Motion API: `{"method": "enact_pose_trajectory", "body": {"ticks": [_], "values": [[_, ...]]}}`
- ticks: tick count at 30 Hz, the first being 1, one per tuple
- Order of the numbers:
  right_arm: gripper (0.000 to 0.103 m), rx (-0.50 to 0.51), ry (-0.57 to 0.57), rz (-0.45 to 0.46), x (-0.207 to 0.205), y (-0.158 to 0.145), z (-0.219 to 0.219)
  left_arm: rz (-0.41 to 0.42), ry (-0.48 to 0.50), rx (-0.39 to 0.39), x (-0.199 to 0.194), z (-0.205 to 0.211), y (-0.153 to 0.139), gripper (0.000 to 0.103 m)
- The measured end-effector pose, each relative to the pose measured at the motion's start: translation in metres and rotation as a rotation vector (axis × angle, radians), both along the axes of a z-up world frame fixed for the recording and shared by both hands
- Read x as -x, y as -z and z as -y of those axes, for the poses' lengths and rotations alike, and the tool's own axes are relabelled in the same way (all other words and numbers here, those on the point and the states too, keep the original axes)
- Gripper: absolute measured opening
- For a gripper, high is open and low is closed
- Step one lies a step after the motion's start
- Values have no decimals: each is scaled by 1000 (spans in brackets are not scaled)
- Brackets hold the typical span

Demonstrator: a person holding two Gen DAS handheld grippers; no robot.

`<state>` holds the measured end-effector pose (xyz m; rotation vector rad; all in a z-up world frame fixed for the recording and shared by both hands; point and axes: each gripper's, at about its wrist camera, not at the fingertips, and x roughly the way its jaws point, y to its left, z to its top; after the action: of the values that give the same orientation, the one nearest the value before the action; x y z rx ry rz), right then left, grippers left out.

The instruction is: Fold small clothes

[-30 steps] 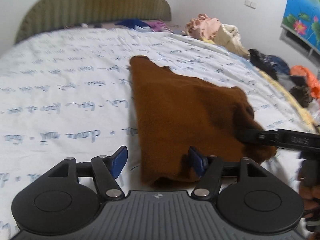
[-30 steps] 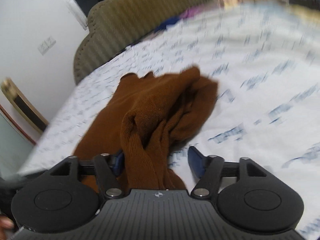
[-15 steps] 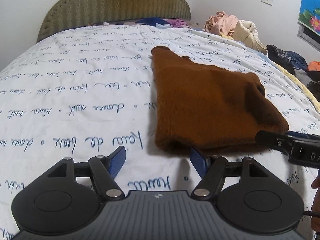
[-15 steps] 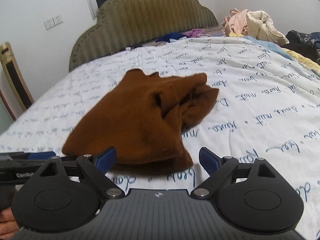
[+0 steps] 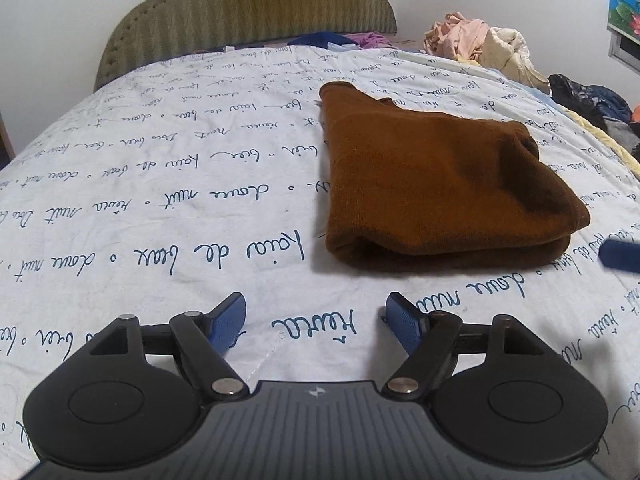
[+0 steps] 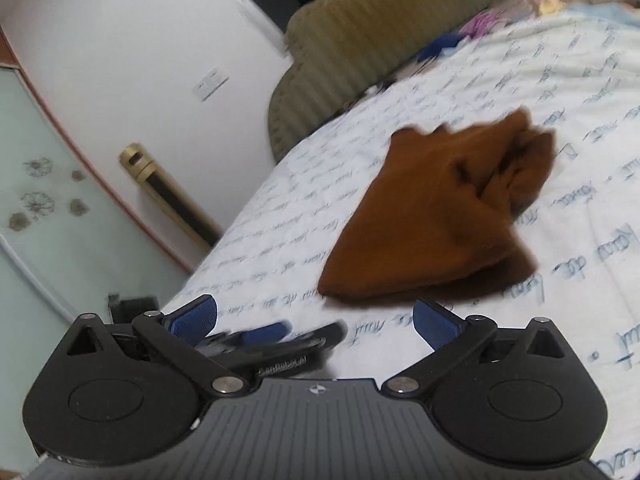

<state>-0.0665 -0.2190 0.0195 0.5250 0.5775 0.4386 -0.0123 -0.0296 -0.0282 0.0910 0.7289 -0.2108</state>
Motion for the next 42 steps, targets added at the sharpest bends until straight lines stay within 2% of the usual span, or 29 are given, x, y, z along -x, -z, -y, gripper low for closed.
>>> {"method": "enact_pose_trajectory", "body": {"ticks": [3,5,13,18,26,29,33,42], "values": [[102,322,182,3,-3,5,-19,22,2,-20,2,2,2,79],[102,447,230,14,-5,13,-30,33,1,-34,3,3,4,82],[103,599,259,50,-5,28,-59,52,-5,-37,4,2,8,87],[103,601,279,45,-9,32,-54,57,-5,-31,5,0,9,88],[103,611,305,15,-14,46,-48,72,-25,-10,5,-6,13,96],[103,615,312,2,-16,49,-47,86,-40,-4,7,-8,13,96],[103,643,316,15,-16,49,-47,101,-77,-17,8,-9,13,97],[103,636,314,-11,-21,55,-41,84,-82,-30,5,-9,17,101]]}}
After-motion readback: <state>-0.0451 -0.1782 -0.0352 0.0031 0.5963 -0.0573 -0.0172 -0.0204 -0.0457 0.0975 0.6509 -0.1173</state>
